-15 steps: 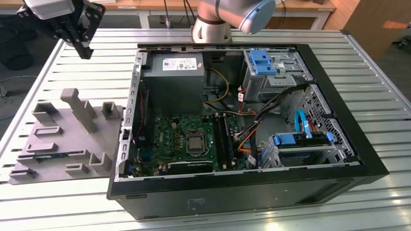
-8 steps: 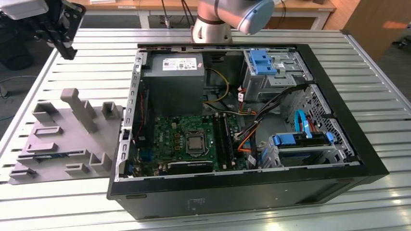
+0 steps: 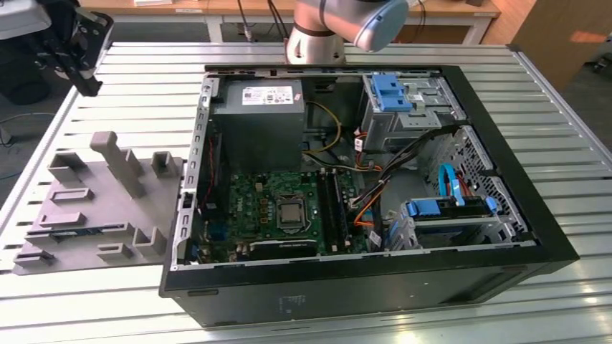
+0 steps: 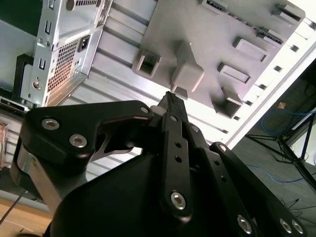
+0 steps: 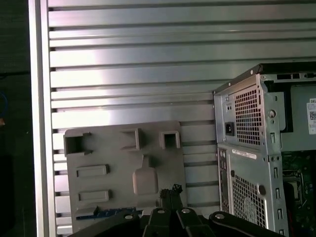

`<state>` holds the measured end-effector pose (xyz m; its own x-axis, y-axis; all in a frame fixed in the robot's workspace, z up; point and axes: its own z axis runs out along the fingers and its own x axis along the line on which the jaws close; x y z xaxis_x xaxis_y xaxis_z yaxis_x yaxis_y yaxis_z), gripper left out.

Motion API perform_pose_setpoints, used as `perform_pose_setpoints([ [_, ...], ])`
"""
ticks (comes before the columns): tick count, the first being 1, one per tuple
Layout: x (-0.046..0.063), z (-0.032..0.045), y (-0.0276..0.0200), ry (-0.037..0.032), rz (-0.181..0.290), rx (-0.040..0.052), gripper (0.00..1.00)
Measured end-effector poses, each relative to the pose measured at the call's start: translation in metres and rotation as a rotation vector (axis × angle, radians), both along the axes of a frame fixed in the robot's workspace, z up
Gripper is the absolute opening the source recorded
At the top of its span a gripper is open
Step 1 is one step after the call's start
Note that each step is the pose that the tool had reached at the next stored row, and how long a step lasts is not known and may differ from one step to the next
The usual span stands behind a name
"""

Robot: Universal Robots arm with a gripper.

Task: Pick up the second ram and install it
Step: 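Reach for the second ram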

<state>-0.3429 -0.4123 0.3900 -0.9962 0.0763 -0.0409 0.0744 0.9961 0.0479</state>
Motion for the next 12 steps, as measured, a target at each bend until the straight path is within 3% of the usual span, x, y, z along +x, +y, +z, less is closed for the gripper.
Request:
perform_pose_setpoints([
  [8, -0.009, -0.0046, -0.0184, 0.0001, 0.0, -0.0001, 0.11],
  [12, -0.016, -0.0073, -0.0253, 0.0002, 0.0, -0.0001, 0.11],
])
